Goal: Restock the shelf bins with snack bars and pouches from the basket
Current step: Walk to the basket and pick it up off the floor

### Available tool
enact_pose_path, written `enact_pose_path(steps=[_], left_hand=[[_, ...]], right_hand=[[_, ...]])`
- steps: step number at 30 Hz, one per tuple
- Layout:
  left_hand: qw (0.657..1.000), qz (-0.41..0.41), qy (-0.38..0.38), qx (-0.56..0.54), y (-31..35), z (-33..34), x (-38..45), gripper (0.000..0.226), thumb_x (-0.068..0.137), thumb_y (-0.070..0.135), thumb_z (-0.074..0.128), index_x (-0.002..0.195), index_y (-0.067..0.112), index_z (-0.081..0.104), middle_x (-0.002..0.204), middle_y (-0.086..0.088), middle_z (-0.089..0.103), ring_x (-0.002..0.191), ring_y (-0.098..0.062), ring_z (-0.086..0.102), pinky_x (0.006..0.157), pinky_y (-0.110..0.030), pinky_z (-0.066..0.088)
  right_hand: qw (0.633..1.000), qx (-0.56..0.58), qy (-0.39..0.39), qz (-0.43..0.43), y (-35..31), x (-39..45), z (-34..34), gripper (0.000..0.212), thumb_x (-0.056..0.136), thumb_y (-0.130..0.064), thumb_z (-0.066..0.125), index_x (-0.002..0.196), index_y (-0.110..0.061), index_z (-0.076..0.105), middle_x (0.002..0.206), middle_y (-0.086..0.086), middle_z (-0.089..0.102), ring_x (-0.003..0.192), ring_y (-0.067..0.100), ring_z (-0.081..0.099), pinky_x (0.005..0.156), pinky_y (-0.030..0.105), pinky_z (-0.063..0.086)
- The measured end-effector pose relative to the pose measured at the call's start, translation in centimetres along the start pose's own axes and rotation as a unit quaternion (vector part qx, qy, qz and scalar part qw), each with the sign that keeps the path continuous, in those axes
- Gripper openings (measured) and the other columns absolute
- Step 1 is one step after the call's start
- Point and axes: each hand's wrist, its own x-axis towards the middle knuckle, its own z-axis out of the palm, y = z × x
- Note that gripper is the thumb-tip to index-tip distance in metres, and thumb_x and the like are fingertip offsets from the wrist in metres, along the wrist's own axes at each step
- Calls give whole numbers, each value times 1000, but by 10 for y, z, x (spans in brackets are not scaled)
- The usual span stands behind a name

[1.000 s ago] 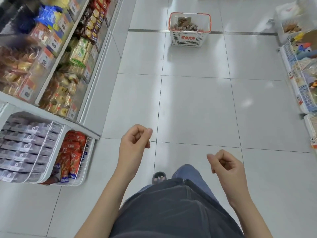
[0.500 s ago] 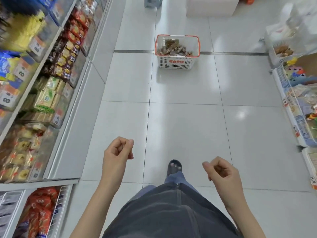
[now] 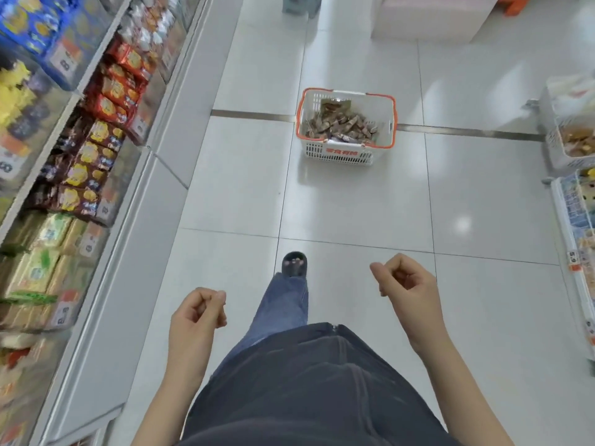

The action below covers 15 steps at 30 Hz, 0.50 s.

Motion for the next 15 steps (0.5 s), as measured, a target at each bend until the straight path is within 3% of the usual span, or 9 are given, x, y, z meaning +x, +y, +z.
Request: enact_pose_path(steps=[9, 15], left_hand=[[991, 90, -93, -40, 213, 139, 250, 25, 93, 11, 53, 68, 13, 52, 56, 7, 50, 57, -10, 47, 65, -25, 40], [992, 71, -95, -33, 269, 224, 364, 23, 93, 13, 53, 70, 12, 52, 56, 6, 51, 58, -12, 47, 66, -25, 41]], right_hand=[[986, 36, 145, 78, -53, 164, -14, 34, 88, -6, 64, 61, 2, 43, 52, 3, 40, 49, 7, 38, 49, 10, 35], [979, 36, 163, 115, -80, 301, -27, 35, 88, -6, 63, 60, 0, 44, 50, 2, 42, 49, 8, 39, 57, 22, 37]])
